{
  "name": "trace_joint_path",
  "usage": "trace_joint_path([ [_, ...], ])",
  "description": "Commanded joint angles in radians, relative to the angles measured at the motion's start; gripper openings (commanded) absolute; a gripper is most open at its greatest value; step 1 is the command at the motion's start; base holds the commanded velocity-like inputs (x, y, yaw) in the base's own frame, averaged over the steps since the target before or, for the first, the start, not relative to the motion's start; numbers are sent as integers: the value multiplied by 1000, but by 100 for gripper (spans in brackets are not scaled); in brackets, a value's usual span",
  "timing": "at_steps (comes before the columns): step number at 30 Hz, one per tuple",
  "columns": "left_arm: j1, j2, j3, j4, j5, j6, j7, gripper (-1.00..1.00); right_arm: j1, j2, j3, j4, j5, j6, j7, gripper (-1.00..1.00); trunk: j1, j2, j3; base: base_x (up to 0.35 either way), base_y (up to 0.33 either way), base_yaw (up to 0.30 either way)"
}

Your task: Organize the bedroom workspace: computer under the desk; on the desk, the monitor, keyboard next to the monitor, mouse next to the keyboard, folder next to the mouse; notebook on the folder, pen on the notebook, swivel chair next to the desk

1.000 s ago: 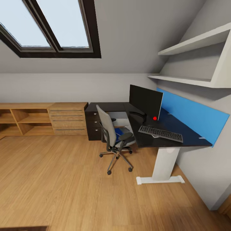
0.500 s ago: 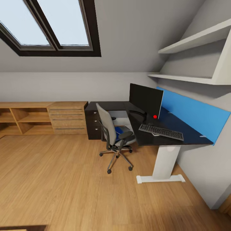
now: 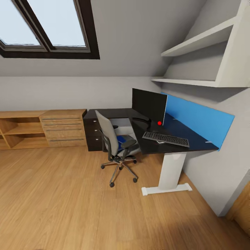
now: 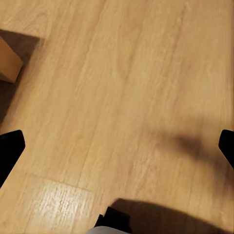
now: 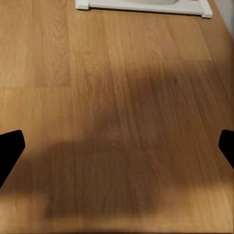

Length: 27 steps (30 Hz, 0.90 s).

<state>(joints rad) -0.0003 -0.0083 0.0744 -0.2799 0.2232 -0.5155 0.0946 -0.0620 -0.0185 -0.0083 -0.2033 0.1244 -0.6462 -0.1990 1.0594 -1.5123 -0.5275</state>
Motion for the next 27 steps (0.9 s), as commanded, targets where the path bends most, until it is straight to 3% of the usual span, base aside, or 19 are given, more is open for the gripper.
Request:
trace_joint_path([
  [1,0,-1,7,-1,-6,-1,1,100,-1,0,-1,1,11,-1,-8,100,4,-8,-5,0,0,-101],
  [6,0,-1,7,-1,-6,-1,1,100,-1,0,-1,1,11,-1,-8,100,23,-43,-23,0,0,-82],
  [16,0,1,7,0,-8,-4,-1,100,-1,0,-1,1,11,-1,-8,100,23,-43,-27,7,7,-21],
  [27,0,2,8,-1,-8,-4,-2,100,-1,0,-1,1,11,-1,-8,100,23,-43,-32,211,208,0],
])
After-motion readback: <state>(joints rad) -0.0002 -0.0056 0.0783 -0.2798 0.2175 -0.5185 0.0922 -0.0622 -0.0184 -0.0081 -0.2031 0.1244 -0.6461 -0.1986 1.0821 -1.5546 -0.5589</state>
